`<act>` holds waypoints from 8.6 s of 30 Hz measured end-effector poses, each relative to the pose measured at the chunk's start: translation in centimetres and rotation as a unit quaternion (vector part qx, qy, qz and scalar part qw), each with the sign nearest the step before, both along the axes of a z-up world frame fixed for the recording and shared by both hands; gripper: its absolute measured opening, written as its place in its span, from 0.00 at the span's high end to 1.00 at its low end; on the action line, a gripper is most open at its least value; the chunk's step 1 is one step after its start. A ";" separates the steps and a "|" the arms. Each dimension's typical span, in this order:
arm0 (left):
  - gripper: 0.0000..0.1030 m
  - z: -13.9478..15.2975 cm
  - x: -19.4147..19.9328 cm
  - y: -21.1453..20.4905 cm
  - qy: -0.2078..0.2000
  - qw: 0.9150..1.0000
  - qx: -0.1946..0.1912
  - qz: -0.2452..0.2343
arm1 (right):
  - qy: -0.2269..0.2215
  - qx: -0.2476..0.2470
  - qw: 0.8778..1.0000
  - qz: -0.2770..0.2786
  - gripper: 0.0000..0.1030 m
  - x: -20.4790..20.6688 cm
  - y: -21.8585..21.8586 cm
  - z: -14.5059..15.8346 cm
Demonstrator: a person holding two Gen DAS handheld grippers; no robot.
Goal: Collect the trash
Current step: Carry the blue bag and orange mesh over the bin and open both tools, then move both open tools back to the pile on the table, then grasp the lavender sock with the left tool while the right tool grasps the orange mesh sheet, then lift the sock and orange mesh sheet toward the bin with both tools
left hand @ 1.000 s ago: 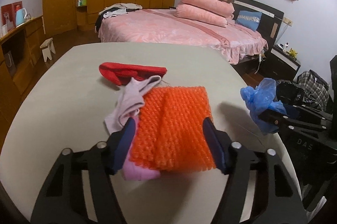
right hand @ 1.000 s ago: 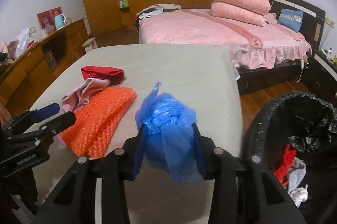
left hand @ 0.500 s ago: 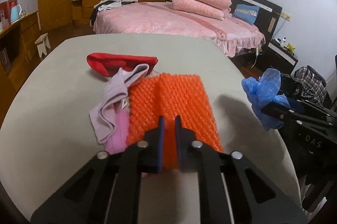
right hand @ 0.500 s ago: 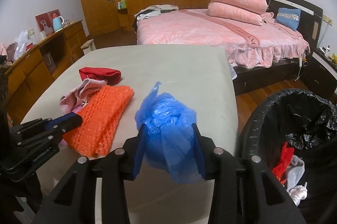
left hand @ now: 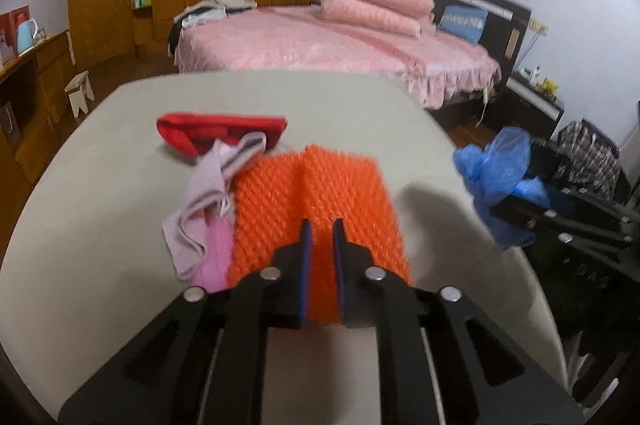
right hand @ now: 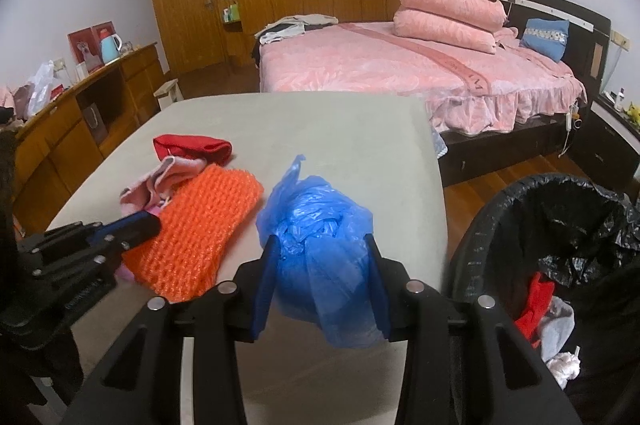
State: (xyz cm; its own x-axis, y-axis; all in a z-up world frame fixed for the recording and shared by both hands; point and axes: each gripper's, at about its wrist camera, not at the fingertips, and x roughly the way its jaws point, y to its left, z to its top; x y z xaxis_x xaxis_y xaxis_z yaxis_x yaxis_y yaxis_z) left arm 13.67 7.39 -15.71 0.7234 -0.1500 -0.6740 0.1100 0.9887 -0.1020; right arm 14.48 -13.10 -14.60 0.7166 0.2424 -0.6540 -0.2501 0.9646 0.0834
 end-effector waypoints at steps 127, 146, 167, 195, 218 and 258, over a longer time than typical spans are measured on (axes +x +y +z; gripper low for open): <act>0.07 5.6 0.2 -12.6 -0.082 0.992 -0.006 -0.095 | -0.068 -0.020 0.972 -0.223 0.06 -5.5 -19.0 5.3; 0.08 5.2 0.1 1.5 -0.089 0.994 0.034 0.053 | -0.066 -0.014 0.992 -0.107 0.06 -0.2 -5.4 4.5; 0.37 -0.4 6.1 6.6 0.004 0.997 0.004 0.073 | -0.028 -0.024 0.997 -0.067 0.06 4.9 1.4 -0.1; 0.91 0.8 2.3 12.4 0.013 0.993 -0.033 0.113 | -0.008 -0.016 1.000 0.005 0.08 3.7 7.2 -1.5; 0.91 -0.1 1.3 12.8 0.015 0.993 -0.026 0.116 | 0.049 -0.038 0.995 0.073 0.60 3.2 11.8 -3.9; 0.93 6.6 0.9 5.3 -0.046 0.997 -0.015 0.052 | -0.052 0.001 0.999 0.013 0.86 -0.1 4.4 5.6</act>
State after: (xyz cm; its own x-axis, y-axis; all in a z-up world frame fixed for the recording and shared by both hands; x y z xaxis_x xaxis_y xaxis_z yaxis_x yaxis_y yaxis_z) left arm 14.60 12.66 -9.11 0.7952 -0.0898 -0.5997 0.0168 0.9919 -0.1263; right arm 14.35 -8.71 -8.99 0.7737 0.2631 -0.5764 -0.2830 0.9574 0.0573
